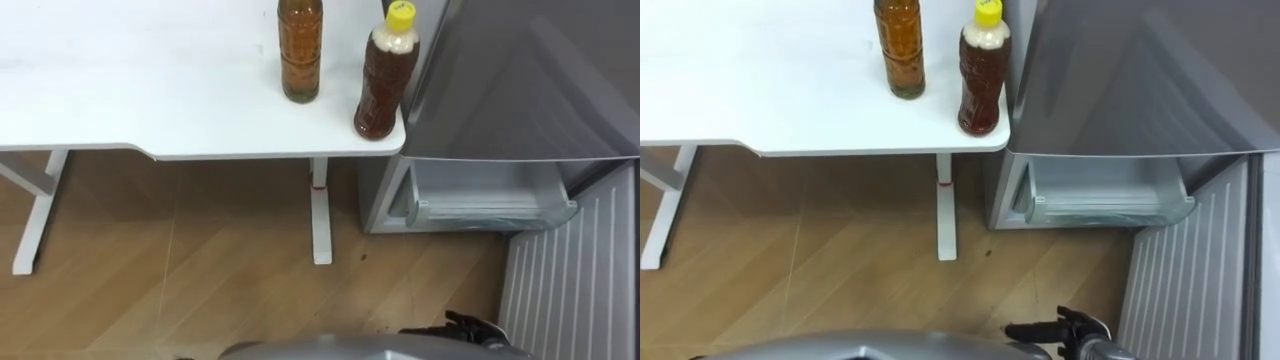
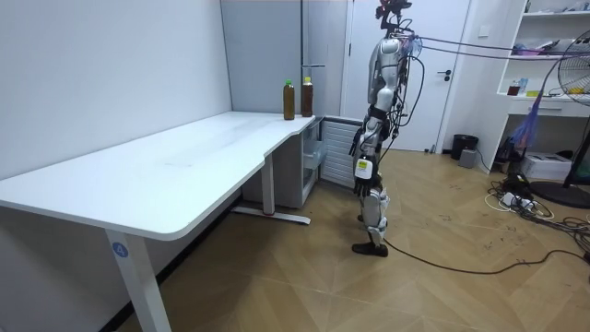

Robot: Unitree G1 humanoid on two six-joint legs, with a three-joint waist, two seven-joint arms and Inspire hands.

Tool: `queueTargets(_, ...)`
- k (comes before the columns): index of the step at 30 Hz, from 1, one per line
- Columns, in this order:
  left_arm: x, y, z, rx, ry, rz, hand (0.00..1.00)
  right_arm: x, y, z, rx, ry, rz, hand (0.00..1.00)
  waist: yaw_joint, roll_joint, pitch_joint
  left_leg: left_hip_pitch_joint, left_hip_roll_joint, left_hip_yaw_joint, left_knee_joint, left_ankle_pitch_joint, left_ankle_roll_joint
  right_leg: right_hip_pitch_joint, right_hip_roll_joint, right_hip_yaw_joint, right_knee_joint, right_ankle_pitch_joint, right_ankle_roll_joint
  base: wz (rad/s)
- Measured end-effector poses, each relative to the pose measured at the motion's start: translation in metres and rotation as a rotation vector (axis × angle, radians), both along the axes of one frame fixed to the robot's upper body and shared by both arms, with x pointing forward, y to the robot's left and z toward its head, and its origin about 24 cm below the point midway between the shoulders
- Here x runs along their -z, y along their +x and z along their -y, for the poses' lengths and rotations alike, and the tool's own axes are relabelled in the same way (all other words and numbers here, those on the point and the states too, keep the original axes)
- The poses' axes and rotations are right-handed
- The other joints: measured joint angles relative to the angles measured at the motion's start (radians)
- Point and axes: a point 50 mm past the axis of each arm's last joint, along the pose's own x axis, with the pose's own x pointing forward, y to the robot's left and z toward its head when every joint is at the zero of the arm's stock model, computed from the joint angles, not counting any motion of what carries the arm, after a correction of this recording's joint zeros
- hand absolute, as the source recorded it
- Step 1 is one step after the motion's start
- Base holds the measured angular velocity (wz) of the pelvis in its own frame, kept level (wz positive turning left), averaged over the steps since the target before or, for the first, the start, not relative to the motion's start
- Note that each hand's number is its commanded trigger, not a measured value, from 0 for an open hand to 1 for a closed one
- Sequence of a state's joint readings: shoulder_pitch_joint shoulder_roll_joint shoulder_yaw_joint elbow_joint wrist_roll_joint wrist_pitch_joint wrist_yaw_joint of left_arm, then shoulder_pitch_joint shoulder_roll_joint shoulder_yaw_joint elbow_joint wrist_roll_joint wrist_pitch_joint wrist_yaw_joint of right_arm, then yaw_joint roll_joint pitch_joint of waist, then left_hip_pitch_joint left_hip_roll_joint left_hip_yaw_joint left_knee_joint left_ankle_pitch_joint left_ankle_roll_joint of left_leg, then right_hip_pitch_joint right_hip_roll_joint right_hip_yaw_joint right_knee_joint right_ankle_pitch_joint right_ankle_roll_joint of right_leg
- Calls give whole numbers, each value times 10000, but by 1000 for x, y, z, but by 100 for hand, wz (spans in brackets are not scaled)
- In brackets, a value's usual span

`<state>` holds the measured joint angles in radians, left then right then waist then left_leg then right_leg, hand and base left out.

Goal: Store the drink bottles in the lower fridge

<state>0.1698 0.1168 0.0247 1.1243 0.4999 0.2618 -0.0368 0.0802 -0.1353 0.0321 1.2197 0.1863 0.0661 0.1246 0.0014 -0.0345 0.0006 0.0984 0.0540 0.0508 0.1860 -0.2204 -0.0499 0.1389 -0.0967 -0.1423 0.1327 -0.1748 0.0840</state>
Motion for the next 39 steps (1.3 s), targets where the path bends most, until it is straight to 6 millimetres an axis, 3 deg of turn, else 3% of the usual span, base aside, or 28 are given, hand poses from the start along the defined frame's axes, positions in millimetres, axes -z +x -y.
queueTargets(10, -3, -2, -10, -3554, 1175, 1218, 0, 1, -4, 1, 289, -49, -276, 0, 3, -68, -67, 9, 1, 0, 9, 0, 0, 32, -4, -44, 14, 2, -2, 0)
queueTargets(18, -5, -5, -19, -8537, 1863, 2690, 0, 0, -5, 3, 485, -203, -362, 0, 27, -101, -56, 1, -6, -75, -23, 0, 0, 35, -4, -104, 9, -3, -1, 1)
queueTargets(26, -12, -8, -33, -10440, 3398, 3395, 0, -1, -5, 6, 319, -473, -341, 0, 38, 4, -82, 113, -6, -104, -19, 0, 0, 158, -5, -129, 34, -1, -4, 0)
queueTargets(34, -25, 6, -50, -12847, 4525, 5110, 0, -1, -7, 8, 370, -770, -345, 0, 122, 79, -92, 250, -6, -106, -103, -20, 10, 208, 0, -87, 58, -1, -5, 0)
queueTargets(39, -50, 39, -66, -14012, 5039, 7338, 0, -3, -5, 11, 158, -990, -158, 0, 317, 128, -104, 316, -40, -304, -153, -20, 12, 236, 12, -80, 45, 0, -6, 0)
